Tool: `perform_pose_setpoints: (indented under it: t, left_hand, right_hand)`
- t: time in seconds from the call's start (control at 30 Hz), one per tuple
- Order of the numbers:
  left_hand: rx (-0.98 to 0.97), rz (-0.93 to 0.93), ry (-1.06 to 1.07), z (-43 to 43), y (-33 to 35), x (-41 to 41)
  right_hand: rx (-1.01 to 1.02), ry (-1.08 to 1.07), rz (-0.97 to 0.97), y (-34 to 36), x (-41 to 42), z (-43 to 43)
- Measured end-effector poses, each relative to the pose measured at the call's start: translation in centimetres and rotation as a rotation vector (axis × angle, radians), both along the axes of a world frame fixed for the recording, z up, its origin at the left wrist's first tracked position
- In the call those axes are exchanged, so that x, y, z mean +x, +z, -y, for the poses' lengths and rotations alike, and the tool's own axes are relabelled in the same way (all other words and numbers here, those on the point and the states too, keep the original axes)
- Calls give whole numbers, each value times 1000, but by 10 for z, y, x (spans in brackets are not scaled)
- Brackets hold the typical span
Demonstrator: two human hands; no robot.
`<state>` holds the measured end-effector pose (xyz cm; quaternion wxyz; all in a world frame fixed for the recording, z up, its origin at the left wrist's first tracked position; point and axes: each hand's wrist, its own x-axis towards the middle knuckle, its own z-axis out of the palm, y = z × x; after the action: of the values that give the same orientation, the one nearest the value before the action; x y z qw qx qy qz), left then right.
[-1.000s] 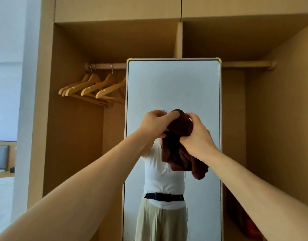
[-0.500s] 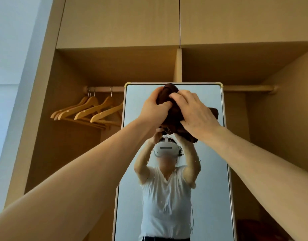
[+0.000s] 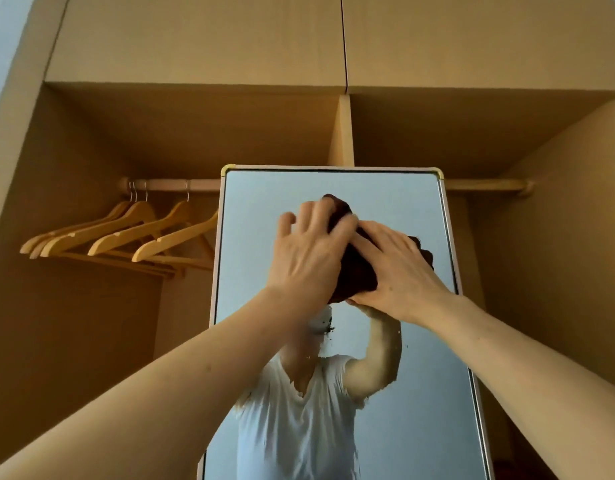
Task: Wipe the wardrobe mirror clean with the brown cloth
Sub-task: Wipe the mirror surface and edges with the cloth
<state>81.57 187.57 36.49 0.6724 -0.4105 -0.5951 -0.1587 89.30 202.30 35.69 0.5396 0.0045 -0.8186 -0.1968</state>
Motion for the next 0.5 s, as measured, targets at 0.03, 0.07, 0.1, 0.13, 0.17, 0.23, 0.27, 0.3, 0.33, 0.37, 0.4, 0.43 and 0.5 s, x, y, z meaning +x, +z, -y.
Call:
perform_pose_setpoints:
  t: [0.03,0.07,0.1,0.13,0.17,0.23,0.27,0.3,0.33,0.37,0.4,0.43,0.5]
  left_hand:
    - [-61,-31,21,-2,-4,-3]
    - [-106,-12,22,-4,-8,-7]
    - [-128,33,-1,-5,-11,-11]
    - [-136,85,-36,-6,-15,-14]
    - [-137,130,-63,-6,-18,-17]
    - [-157,197,-68,-8,-25,-22]
    - [-172,205,-39,-8,-26,-23]
    - [-182,196,5,-8,-27,-24]
    - [-185,179,59,-8,-27,-24]
    - [-182,158,109,-8,-27,-23]
    - [-177,143,146,-9,-27,-22]
    - [-170,133,167,-9,-27,-20]
    - [-148,73,177,-11,-25,-16]
  right_hand:
    - [-12,14,-13,-2,-1,0]
    - [-17,19,-23,-4,-2,-1]
    - [-11,13,-31,-6,-1,-1]
    - [4,-3,-45,-8,0,-2]
    - [23,-27,-66,-11,1,-3]
    - [77,-93,-130,-16,4,-2]
    - [109,-123,-179,-18,5,-1]
    - [144,-143,-233,-21,6,0]
    - [179,-152,-282,-26,6,0]
    - [210,-152,-316,-32,5,-1]
    - [230,-141,-325,-38,2,-4]
    - [233,-120,-316,-45,0,-8]
    - [215,-70,-279,-48,-3,-17]
